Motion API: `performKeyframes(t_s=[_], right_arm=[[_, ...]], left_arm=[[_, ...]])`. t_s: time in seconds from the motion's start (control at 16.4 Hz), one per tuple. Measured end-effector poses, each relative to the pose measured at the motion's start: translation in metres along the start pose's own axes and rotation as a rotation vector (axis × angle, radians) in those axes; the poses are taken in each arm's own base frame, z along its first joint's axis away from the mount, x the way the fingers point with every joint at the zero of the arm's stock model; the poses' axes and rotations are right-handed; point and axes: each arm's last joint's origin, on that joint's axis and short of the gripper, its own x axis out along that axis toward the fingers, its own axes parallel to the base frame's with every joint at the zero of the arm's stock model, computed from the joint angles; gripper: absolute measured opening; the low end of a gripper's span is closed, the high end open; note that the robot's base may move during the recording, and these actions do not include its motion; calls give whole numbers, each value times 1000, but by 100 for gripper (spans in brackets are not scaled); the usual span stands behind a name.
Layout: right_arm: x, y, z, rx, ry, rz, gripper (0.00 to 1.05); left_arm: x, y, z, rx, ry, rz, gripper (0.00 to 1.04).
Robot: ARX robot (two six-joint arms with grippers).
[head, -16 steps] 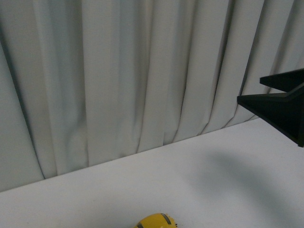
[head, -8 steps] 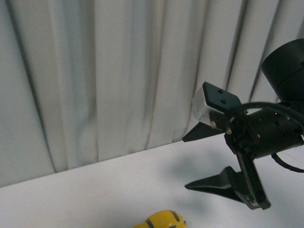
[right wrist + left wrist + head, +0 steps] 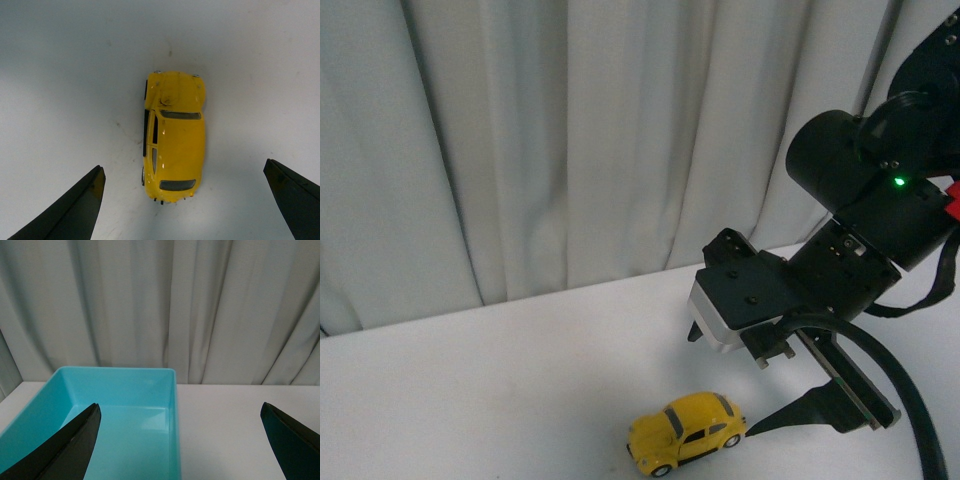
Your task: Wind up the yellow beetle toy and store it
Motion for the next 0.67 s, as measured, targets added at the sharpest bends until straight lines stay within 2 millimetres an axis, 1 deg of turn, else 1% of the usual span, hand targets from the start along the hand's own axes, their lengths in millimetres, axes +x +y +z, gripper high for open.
performKeyframes(t_s=[0.18, 0.31, 0.49, 0.61, 0.67], right_arm=[[21, -12, 4, -29, 67, 86, 98], [31, -14, 10, -43, 112, 148, 98], [50, -19, 12, -77, 206, 188, 98], [57, -20, 11, -89, 228, 190, 98], [61, -24, 14, -95, 236, 186, 98]], left_arm=[[0, 0, 0, 0, 0, 0, 98], [0, 0, 0, 0, 0, 0, 98], [0, 0, 0, 0, 0, 0, 98], [0, 0, 0, 0, 0, 0, 98], [0, 0, 0, 0, 0, 0, 98]])
